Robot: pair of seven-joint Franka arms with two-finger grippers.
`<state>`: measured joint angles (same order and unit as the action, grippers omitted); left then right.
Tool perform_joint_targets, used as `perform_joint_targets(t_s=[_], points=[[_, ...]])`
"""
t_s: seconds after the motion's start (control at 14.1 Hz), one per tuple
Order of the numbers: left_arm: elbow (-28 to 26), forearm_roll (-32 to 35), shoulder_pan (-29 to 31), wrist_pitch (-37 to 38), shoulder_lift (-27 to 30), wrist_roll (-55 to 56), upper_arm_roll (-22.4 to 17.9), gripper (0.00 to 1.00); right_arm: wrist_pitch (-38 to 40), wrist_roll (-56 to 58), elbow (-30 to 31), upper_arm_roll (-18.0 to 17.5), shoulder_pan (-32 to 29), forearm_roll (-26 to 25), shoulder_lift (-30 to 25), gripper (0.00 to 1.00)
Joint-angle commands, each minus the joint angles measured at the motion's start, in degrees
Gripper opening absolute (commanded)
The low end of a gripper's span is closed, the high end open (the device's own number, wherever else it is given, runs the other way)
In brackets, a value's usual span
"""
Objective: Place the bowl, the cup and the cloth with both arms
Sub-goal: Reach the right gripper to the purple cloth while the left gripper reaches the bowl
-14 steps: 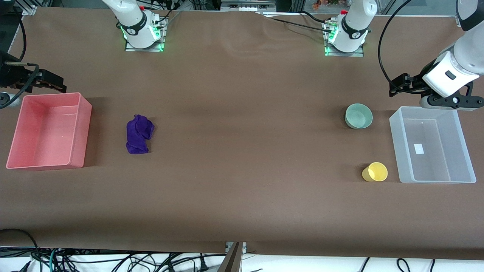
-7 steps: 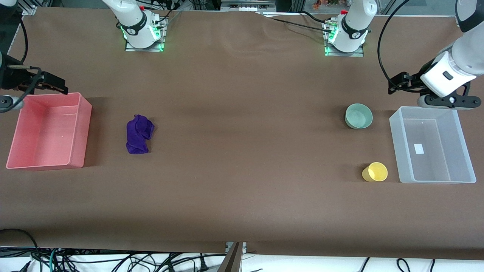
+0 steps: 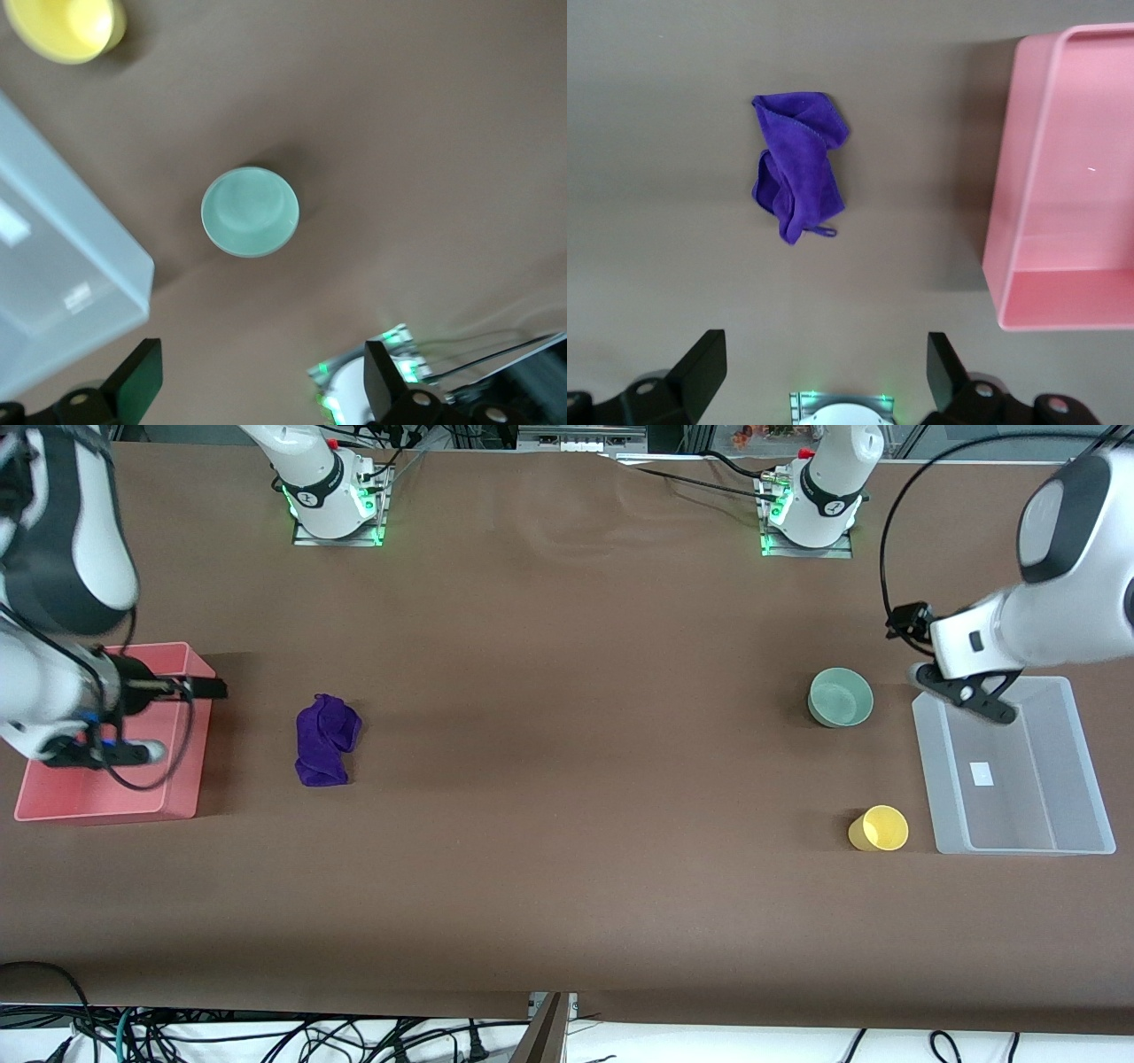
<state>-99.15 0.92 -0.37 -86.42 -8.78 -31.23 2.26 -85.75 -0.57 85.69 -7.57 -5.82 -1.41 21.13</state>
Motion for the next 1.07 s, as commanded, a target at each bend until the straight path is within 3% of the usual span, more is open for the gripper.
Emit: perform_joint_targets(t_s=[0.0, 0.07, 0.28, 0.5, 0.64, 0.78, 0.85, 0.92, 0.99], points=[[-0.3, 1.0, 3.2, -6.5, -7.0, -16.5, 0.1, 1.0, -9.5, -0.7, 9.4, -0.2, -0.5, 4.5, -1.4, 1.0], [-3.6, 1.0, 3.4, -10.7, -7.1, -18.7, 0.1, 1.0, -14.1, -0.8, 13.5, -0.2, -0.7, 6.4, -1.9, 1.0], [-18.1, 4.2, 3.6, -29.2, -5.6, -19.2, 0.1, 1.0, -26.1, -1.4, 22.3, -0.3, -0.3, 6.7, -2.3, 1.0], [-29.1, 5.8, 4.8, -45.5, -5.9, -19.2, 0.1, 1.0, -38.0, -1.7, 30.0, -0.3, -0.1, 6.6, -2.3, 1.0], [-32.4, 5.8, 4.9, -52.5, -7.6, -19.2, 0.0, 1.0, -43.7, -1.8, 33.5, -0.4, 0.2, 6.5, -2.1, 1.0], [-32.5, 5.8, 5.6, -53.3, -9.8, -19.3, 0.1, 0.99, -46.9, -1.8, 35.0, -0.4, 0.5, 6.5, -1.4, 1.0], [-32.6, 5.8, 5.7, -53.5, -10.0, -19.5, 0.1, 0.74, -49.0, -1.9, 35.9, -0.4, 0.9, 6.6, -0.8, 1.0], [-32.6, 5.9, 5.7, -53.4, -10.1, -19.7, 0.1, 0.42, -51.2, -1.9, 36.6, -0.4, 1.2, 6.6, -0.3, 1.0], [-32.5, 6.0, 5.6, -53.5, -10.5, -19.8, 0.2, 0.21, -52.3, -1.9, 36.8, -0.4, 1.5, 6.6, 0.3, 1.0]])
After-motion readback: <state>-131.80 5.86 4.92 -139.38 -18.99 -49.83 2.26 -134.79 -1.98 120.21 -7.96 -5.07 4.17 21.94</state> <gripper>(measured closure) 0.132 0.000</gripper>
